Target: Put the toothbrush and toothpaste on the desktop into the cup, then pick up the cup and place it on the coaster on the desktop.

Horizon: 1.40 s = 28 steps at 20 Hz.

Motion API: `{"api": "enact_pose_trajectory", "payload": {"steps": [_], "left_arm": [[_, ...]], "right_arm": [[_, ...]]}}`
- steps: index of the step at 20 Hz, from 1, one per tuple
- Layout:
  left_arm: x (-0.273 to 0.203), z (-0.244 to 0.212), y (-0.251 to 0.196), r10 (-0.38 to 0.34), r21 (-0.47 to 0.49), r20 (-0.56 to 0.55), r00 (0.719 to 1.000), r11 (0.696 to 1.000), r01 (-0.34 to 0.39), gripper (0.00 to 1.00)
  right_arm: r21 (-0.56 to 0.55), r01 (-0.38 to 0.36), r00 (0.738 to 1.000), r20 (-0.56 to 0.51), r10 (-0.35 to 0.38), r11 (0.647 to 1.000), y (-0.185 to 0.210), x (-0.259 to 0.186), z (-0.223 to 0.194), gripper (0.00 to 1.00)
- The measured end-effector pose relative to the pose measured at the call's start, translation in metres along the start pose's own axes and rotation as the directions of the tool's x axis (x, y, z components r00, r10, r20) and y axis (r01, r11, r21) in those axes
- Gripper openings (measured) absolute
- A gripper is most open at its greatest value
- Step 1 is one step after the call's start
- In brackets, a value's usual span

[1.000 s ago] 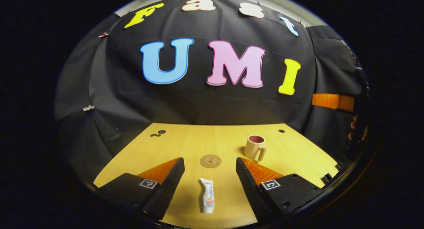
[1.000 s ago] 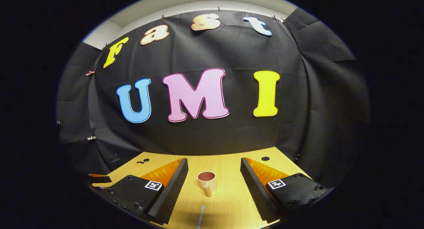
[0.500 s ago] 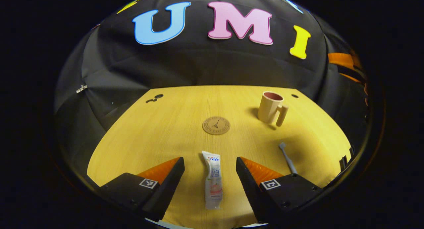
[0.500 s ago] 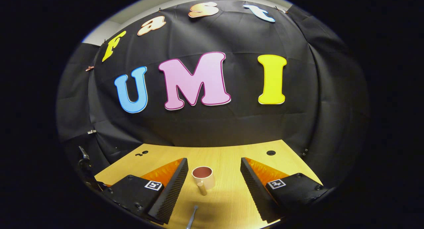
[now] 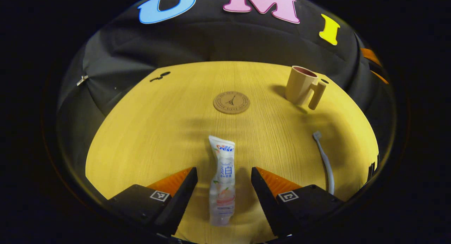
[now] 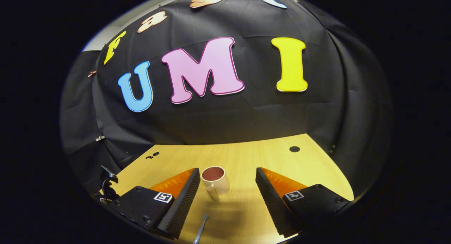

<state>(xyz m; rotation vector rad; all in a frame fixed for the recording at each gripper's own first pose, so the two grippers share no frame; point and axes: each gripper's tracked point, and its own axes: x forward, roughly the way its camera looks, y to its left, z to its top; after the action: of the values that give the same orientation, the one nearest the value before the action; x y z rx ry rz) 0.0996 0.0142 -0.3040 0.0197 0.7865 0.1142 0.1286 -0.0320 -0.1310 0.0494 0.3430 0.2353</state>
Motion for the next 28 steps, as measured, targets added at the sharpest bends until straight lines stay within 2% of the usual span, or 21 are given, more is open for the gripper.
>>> {"api": "enact_pose_trajectory", "payload": {"steps": [3, 6, 9, 11, 12, 16, 17, 19, 22, 25, 28], "left_arm": [[0.005, -0.010, 0.002, -0.001, -0.028, -0.040, 0.999, 1.000, -0.001, 0.94], [0.008, -0.008, 0.003, -0.022, 0.003, -0.057, 0.998, 1.000, 0.022, 0.94], [0.010, -0.006, 0.000, -0.049, 0.047, -0.075, 0.996, 0.998, 0.053, 0.82], [0.011, -0.005, -0.002, -0.061, 0.054, -0.089, 0.994, 0.996, 0.066, 0.86], [0.012, -0.004, -0.002, -0.075, 0.076, -0.088, 0.993, 0.994, 0.081, 0.82], [0.010, -0.001, -0.003, -0.092, 0.105, -0.085, 0.992, 0.989, 0.101, 0.41], [0.010, -0.001, -0.003, -0.096, 0.100, -0.090, 0.991, 0.989, 0.105, 0.46], [0.009, -0.001, -0.006, -0.119, 0.123, -0.105, 0.987, 0.984, 0.132, 0.38], [0.009, 0.000, -0.005, -0.148, 0.156, -0.120, 0.982, 0.974, 0.166, 0.31], [0.009, 0.001, -0.006, -0.163, 0.110, -0.127, 0.978, 0.978, 0.178, 0.24], [0.000, 0.002, -0.003, -0.174, 0.085, -0.113, 0.978, 0.979, 0.184, 0.23]], "right_arm": [[0.010, -0.002, 0.999, -0.032, 0.003, 1.000, 0.000, 0.001, -0.014, 0.98], [0.027, 0.012, 0.998, -0.062, -0.010, 1.000, -0.001, -0.001, -0.025, 0.98], [0.024, 0.034, 0.994, -0.101, -0.032, 0.999, 0.002, -0.002, -0.042, 0.98], [0.017, 0.051, 0.988, -0.148, -0.048, 0.999, 0.005, -0.003, -0.058, 0.98], [0.017, 0.063, 0.985, -0.162, -0.060, 0.998, 0.007, -0.005, -0.063, 0.98], [-0.008, 0.090, 0.968, -0.236, -0.090, 0.996, 0.026, -0.019, -0.090, 0.98], [-0.022, 0.092, 0.963, -0.251, -0.095, 0.995, 0.030, -0.022, -0.095, 0.98], [-0.057, 0.100, 0.953, -0.280, -0.112, 0.993, 0.036, -0.023, -0.109, 0.98], [-0.062, 0.106, 0.931, -0.344, -0.121, 0.992, 0.050, -0.026, -0.135, 0.98], [-0.080, 0.089, 0.910, -0.398, -0.114, 0.993, 0.064, -0.029, -0.156, 0.98], [-0.084, 0.085, 0.887, -0.448, -0.114, 0.993, 0.067, -0.029, -0.177, 0.98]]}}
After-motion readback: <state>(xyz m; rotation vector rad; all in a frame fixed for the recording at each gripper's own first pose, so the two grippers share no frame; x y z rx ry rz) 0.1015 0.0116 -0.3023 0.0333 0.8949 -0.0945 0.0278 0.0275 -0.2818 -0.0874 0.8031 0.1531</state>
